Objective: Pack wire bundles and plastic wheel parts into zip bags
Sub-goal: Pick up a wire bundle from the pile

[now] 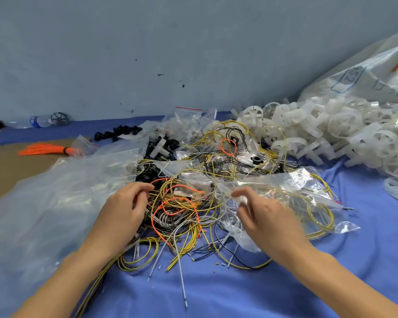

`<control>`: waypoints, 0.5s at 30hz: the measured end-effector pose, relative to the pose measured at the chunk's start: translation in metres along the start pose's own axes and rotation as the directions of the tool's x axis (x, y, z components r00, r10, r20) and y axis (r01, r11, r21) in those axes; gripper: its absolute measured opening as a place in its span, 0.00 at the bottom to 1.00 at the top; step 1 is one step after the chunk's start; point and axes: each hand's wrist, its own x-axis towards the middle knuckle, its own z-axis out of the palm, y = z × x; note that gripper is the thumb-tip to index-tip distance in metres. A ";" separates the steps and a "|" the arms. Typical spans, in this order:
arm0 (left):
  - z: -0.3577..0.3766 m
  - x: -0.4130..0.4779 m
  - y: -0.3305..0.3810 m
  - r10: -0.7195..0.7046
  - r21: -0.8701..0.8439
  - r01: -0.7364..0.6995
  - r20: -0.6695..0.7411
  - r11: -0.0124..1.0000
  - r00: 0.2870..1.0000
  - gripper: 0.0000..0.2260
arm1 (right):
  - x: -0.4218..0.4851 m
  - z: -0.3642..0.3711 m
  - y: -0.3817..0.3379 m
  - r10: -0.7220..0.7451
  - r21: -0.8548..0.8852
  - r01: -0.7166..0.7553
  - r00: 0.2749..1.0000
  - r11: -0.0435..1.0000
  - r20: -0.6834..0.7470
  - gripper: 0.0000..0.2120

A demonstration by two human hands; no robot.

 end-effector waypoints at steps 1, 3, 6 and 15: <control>0.002 0.002 -0.004 -0.015 0.012 0.015 0.011 1.000 1.000 0.10 | -0.001 0.001 0.001 -0.015 -0.006 0.016 0.999 1.000 0.050 0.13; 0.007 0.005 -0.010 -0.035 0.029 0.033 0.047 0.999 0.998 0.11 | -0.002 0.004 0.004 -0.035 -0.022 0.037 0.994 0.999 0.108 0.13; 0.011 0.011 -0.014 -0.058 0.044 0.054 0.081 0.998 0.995 0.12 | -0.002 0.007 0.008 -0.049 -0.046 0.056 0.988 0.997 0.147 0.12; 0.004 0.020 -0.022 -0.134 0.083 0.117 0.242 0.990 0.961 0.09 | -0.004 0.010 0.018 -0.030 -0.100 0.059 0.962 0.993 0.270 0.08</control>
